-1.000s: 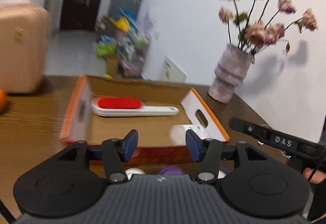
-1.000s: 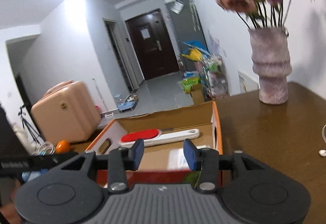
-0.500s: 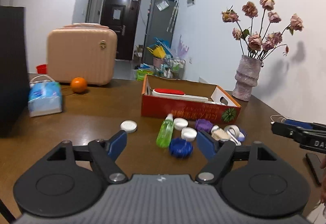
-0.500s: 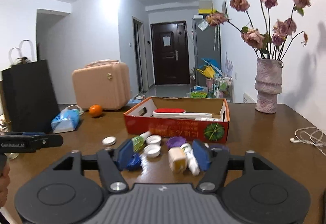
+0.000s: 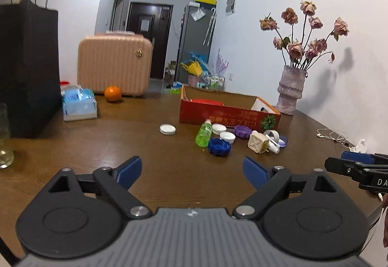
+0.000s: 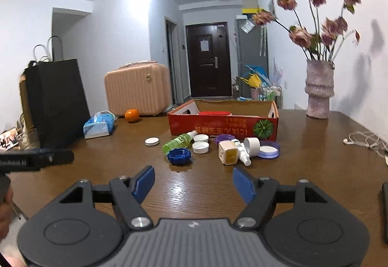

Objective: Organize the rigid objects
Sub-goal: 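Withdraw the left gripper from the box back over the table, then grasp the green spray bottle with the left gripper while the right gripper grasps the blue cap, then carry the spray bottle with the left gripper while the right gripper carries the blue cap into the box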

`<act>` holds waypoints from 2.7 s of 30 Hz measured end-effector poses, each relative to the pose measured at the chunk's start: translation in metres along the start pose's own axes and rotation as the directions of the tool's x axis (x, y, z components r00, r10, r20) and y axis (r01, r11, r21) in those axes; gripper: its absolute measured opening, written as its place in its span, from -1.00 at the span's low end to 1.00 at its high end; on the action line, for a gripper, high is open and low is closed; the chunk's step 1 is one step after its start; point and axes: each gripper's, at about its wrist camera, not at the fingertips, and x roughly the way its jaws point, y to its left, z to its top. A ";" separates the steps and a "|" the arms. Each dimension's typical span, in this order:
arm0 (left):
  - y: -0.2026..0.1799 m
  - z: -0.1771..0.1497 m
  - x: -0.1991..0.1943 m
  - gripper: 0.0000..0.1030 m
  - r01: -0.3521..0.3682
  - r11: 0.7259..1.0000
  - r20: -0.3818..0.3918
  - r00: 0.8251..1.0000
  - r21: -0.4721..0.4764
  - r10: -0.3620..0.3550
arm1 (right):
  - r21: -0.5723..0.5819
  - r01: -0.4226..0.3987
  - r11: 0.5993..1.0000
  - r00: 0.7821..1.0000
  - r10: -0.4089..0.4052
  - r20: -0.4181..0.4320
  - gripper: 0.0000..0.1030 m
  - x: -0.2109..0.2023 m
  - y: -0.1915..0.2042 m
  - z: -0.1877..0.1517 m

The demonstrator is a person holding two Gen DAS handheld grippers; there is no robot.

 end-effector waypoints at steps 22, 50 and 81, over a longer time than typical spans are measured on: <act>-0.005 0.065 0.222 0.76 0.132 0.988 -0.224 0.968 0.078 -0.112 | 0.022 -0.131 0.991 0.969 0.133 -0.209 -0.12 0.195 -0.025 0.030; 0.011 0.055 0.173 -0.40 -0.028 0.999 -0.152 0.988 0.023 0.031 | -0.038 -0.175 0.984 0.942 0.156 -0.298 -0.92 0.205 -0.004 0.019; -0.014 0.010 0.125 -0.41 0.059 0.988 -0.127 0.991 0.140 -0.041 | 0.006 -0.157 0.988 0.936 0.151 -0.317 -0.84 0.154 -0.001 -0.005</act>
